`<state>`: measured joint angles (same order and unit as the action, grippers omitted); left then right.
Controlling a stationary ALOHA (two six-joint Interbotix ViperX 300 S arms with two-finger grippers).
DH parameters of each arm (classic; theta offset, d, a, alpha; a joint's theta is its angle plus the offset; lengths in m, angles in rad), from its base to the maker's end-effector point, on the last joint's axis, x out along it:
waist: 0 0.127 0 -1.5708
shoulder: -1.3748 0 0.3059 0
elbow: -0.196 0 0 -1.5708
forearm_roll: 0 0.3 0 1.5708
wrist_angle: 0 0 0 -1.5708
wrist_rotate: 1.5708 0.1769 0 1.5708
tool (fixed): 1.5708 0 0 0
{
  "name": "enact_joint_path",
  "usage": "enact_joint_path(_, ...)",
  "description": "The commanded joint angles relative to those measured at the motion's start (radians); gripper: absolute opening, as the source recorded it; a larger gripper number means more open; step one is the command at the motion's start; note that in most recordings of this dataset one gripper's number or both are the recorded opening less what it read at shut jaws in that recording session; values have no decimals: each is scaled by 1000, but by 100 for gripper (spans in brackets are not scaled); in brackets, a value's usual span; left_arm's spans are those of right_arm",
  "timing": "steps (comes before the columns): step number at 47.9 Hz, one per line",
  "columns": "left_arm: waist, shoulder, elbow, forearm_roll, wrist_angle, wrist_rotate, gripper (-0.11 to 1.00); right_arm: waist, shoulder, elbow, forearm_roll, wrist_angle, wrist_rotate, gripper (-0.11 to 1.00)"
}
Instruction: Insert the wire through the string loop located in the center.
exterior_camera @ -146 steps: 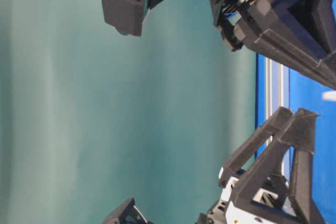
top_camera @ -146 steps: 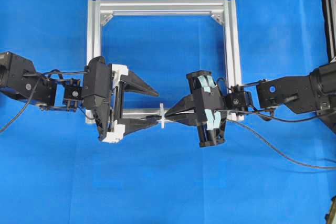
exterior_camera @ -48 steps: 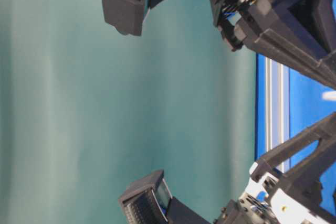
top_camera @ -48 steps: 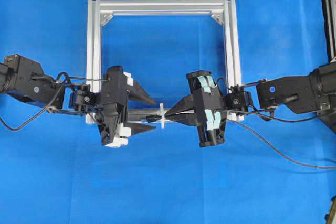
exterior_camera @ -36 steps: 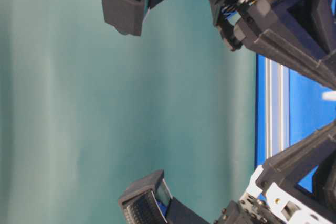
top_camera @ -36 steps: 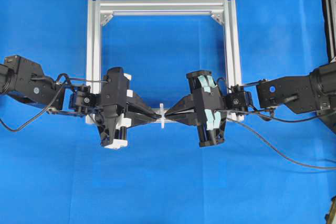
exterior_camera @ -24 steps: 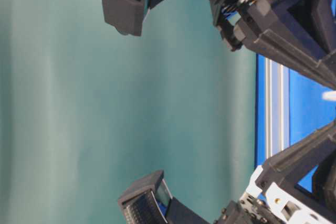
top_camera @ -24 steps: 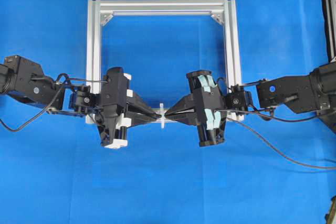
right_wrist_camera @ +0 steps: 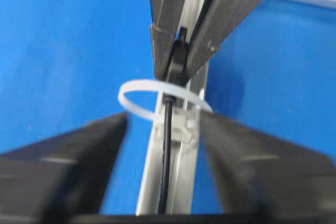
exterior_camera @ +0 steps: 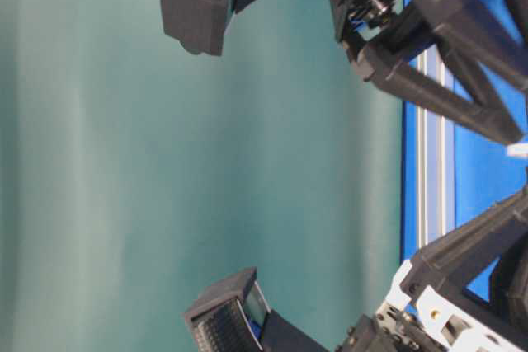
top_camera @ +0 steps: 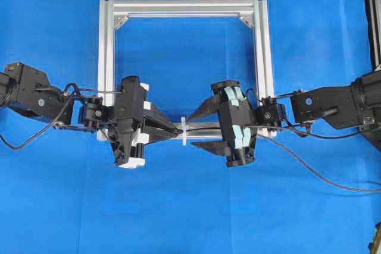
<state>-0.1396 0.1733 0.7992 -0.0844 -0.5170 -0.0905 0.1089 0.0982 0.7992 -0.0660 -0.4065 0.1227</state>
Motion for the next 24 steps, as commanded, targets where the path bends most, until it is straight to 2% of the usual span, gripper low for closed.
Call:
enact_joint_path(1,2,-15,-9,2,-5,2,8,2,-12,-9,3,-11,2,65)
enact_joint_path(3,2,-17,-6,2,-5,2,8,2,-14,-9,3,-11,2,79)
enact_joint_path(6,2,-21,-3,2,-5,2,8,0,-14,-9,3,-11,2,91)
enact_joint_path(12,-2,-46,23,2,-5,3,8,2,-14,-9,3,-6,2,86)
enact_joint_path(24,-18,-137,124,2,-5,2,8,2,-37,6,0,0,2,87)
